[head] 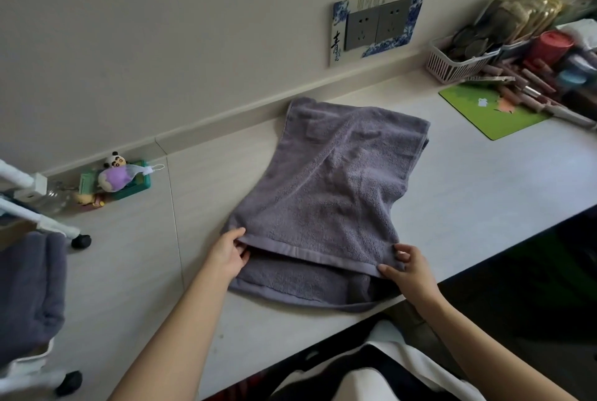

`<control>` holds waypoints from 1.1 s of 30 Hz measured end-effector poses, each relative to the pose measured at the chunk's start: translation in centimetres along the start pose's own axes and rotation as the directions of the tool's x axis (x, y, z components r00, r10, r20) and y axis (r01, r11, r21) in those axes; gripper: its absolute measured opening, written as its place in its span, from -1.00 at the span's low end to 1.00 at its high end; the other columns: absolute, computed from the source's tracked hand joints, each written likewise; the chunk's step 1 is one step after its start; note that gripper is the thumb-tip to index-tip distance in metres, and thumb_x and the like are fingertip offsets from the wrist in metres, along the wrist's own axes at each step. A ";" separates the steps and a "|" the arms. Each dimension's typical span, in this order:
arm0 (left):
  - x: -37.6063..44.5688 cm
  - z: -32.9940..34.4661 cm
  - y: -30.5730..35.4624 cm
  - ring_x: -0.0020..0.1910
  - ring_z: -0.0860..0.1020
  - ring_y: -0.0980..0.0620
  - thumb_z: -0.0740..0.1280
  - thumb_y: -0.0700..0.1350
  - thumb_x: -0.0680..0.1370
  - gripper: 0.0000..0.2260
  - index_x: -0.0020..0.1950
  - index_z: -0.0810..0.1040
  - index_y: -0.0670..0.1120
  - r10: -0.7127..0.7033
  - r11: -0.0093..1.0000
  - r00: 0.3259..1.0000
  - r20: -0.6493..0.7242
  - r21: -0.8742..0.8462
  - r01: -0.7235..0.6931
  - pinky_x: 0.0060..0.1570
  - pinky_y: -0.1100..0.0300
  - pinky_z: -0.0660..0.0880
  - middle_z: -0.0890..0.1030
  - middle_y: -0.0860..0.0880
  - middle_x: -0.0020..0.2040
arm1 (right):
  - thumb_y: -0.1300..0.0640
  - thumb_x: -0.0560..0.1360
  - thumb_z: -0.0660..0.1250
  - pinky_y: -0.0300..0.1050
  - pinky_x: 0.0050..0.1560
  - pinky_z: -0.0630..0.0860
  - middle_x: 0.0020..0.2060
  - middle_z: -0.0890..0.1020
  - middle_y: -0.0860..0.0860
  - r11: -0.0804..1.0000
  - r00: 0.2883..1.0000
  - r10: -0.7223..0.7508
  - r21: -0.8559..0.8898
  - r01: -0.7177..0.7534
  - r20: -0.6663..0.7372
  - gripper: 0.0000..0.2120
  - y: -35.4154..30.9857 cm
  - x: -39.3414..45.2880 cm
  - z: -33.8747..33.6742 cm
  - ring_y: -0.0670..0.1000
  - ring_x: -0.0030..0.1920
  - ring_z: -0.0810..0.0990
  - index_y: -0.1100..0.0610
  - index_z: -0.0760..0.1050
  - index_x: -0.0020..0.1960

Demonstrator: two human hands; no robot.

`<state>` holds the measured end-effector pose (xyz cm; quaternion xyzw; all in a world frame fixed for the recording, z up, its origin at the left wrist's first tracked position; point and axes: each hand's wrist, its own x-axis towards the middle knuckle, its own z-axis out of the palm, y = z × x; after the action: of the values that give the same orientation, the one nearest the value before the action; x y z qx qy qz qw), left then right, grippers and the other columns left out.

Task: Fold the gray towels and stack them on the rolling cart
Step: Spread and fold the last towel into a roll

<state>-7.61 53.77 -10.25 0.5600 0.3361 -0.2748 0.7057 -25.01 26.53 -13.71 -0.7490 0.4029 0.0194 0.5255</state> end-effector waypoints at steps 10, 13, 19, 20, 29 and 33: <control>-0.6 -1.5 -0.3 0.03 0.51 0.01 0.35 -0.19 0.50 -0.88 -0.12 0.46 0.01 0.072 0.972 0.992 -0.099 0.231 -0.048 0.02 0.11 0.40 0.56 0.01 -0.11 | 0.08 0.34 0.52 -0.04 -0.17 0.52 -0.39 0.63 0.08 0.991 0.994 0.109 -0.069 -0.110 -0.026 -0.77 0.4 0.3 0.0 0.07 -0.33 0.60 0.22 0.56 -0.20; -0.7 -2.0 -0.7 -0.12 0.51 0.08 0.37 -0.16 0.48 -0.88 -0.14 0.43 0.00 0.031 0.958 0.987 -0.161 0.287 0.016 -0.21 0.20 0.37 0.54 0.02 -0.13 | 0.01 0.41 0.45 -0.09 -0.25 0.41 -0.43 0.58 0.08 0.991 0.996 0.091 -0.104 -0.088 0.020 -0.73 0.1 0.2 0.2 0.08 -0.35 0.53 0.18 0.52 -0.32; -0.8 -1.9 -0.5 -0.19 0.45 0.09 0.25 -0.19 0.45 -0.93 -0.21 0.45 -0.04 -0.022 0.993 0.992 -0.126 0.116 0.037 -0.20 0.21 0.31 0.52 0.05 -0.22 | 0.23 0.43 0.34 -0.12 -0.28 0.28 -0.23 0.45 0.10 0.974 0.987 -0.036 -0.216 0.070 0.155 -0.82 0.1 -0.6 -0.4 0.02 -0.27 0.42 0.28 0.46 -0.32; -0.9 -2.0 -0.7 -0.22 0.45 0.05 0.18 -0.25 0.43 -0.88 -0.25 0.45 -0.08 0.001 0.999 0.994 -0.107 0.044 0.004 -0.20 0.21 0.34 0.56 0.02 -0.30 | 0.26 0.42 0.34 -0.15 -0.27 0.26 -0.19 0.44 0.09 0.961 0.984 -0.083 -0.250 0.122 0.160 -0.84 0.1 -0.6 -0.6 0.00 -0.25 0.42 0.27 0.47 -0.32; -1.3 -5.5 -2.8 -0.34 0.34 -0.05 0.28 -0.12 0.08 -0.88 -0.45 0.42 -0.12 0.352 0.827 0.920 -0.173 0.518 -0.220 -0.27 0.12 0.26 0.41 -0.07 -0.42 | 0.29 0.36 0.45 -0.22 -0.21 0.22 -0.18 0.40 0.06 0.886 0.941 -0.297 -0.321 0.334 0.160 -0.81 1.2 0.2 -1.3 0.05 -0.18 0.40 0.16 0.44 -0.26; -2.5 -5.6 -3.4 -0.30 0.48 -0.06 0.31 -0.09 0.16 -0.79 -0.28 0.53 -0.18 0.423 0.654 0.906 -0.031 0.703 -0.281 -0.27 0.15 0.38 0.56 -0.08 -0.33 | 0.22 0.33 0.52 -0.22 -0.22 0.22 -0.22 0.39 0.03 0.890 0.952 -0.303 -0.343 0.300 0.046 -0.77 1.7 0.2 -1.5 0.03 -0.20 0.40 0.20 0.46 -0.32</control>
<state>-12.74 58.53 -11.20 0.8578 0.1616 -0.1807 0.4533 -26.56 25.04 -14.48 -0.8830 0.2745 0.0050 0.3808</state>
